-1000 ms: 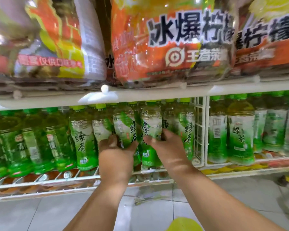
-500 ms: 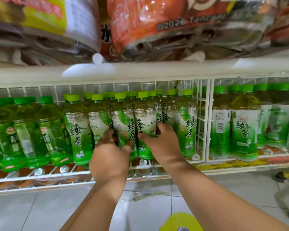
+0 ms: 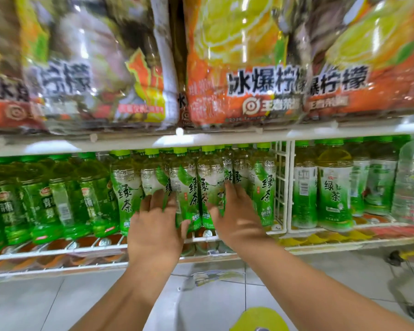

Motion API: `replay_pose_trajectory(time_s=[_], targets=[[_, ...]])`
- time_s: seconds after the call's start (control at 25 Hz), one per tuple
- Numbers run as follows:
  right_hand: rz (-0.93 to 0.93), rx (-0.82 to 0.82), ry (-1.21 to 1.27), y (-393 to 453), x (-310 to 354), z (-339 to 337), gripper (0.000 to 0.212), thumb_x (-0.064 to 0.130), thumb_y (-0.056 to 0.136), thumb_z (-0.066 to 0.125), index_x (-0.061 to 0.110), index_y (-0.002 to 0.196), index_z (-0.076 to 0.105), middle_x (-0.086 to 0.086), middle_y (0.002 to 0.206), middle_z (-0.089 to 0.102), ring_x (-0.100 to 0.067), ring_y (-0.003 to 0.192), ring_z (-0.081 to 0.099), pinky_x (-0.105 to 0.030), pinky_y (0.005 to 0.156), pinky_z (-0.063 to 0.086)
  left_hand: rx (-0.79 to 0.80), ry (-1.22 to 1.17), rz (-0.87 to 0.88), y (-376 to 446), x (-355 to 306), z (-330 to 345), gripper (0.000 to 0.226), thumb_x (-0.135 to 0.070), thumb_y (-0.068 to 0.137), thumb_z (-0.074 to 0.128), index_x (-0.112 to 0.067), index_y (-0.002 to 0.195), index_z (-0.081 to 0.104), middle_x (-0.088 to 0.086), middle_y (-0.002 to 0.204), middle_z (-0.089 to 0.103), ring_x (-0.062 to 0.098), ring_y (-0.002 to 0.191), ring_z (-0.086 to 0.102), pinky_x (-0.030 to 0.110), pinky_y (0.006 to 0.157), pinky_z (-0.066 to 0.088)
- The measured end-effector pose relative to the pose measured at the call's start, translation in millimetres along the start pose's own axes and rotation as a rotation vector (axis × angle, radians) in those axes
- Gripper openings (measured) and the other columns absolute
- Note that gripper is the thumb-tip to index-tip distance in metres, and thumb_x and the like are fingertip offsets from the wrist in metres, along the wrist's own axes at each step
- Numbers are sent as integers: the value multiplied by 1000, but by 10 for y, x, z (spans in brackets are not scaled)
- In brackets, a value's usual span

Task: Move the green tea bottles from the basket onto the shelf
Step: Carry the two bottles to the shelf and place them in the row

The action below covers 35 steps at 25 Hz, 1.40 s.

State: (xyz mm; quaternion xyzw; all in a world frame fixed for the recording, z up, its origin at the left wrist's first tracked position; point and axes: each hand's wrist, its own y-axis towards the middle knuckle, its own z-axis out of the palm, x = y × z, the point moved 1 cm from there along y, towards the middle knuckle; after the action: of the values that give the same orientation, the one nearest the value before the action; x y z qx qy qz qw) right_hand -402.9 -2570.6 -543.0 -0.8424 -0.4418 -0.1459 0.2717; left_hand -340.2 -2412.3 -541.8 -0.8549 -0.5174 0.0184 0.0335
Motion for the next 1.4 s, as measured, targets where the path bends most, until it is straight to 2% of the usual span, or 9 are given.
replay_pose_trajectory(time_s=[0.08,0.16,0.4,0.52,0.6,0.68,0.76,1.08,1.4], targets=[[-55,24,-107,-123,1,-19,81,52,105,39,24,163,-11,3,170,-15,-20,157,-7,-36,128,8,45,17,22,-66,51,-16,79,-66,93,42,-30,159,17,8,168,8,31,152,15,42,118,30],[-135,21,-212,-241,12,-53,81,53,105,36,26,161,-16,7,166,-29,-17,155,-21,-35,127,-3,34,52,12,-169,86,-79,82,-68,94,37,-29,161,9,10,168,-7,34,154,1,45,124,16],[-240,-59,-343,-452,123,-111,77,60,104,30,30,161,-12,7,165,-31,-19,154,-24,-34,122,-5,28,152,40,-258,98,-395,78,-68,97,12,-28,158,-16,11,160,-35,35,152,-21,50,124,-1],[-244,-151,-404,-624,165,-150,77,61,99,35,26,164,10,-2,171,-9,-29,158,1,-46,123,22,-8,135,33,-391,137,-546,75,-66,97,7,-28,161,-3,12,164,-24,35,153,-14,51,124,3],[-226,-156,-412,-814,209,-237,78,61,96,37,23,162,23,-6,172,7,-35,156,17,-50,118,32,-39,80,28,-563,130,-696,78,-67,93,19,-26,160,23,15,168,2,39,153,9,55,122,13],[-244,-158,-407,-1045,234,-355,79,62,94,29,21,162,23,-7,172,8,-35,156,14,-51,121,25,-75,29,52,-763,121,-860,76,-66,92,29,-23,155,36,14,166,19,41,149,22,58,120,18],[-241,-176,-386,-1294,262,-501,80,64,96,26,20,163,19,-6,172,5,-31,158,3,-51,126,18,-97,26,98,-974,111,-1042,75,-64,93,32,-22,155,37,14,165,22,41,149,22,58,119,20],[-138,-262,-280,-2409,675,-1590,80,64,97,25,19,163,18,-6,171,7,-29,158,1,-50,126,17,-129,-48,111,-1651,-34,-2332,74,-67,93,30,-25,154,39,11,167,18,36,152,19,56,121,20],[-91,-288,-321,-3266,946,-2275,84,69,94,12,23,164,2,-3,171,-8,-25,158,-11,-45,128,6,-95,-81,178,-2206,-203,-3204,77,-70,92,24,-27,154,38,9,168,14,35,153,17,56,121,20]])
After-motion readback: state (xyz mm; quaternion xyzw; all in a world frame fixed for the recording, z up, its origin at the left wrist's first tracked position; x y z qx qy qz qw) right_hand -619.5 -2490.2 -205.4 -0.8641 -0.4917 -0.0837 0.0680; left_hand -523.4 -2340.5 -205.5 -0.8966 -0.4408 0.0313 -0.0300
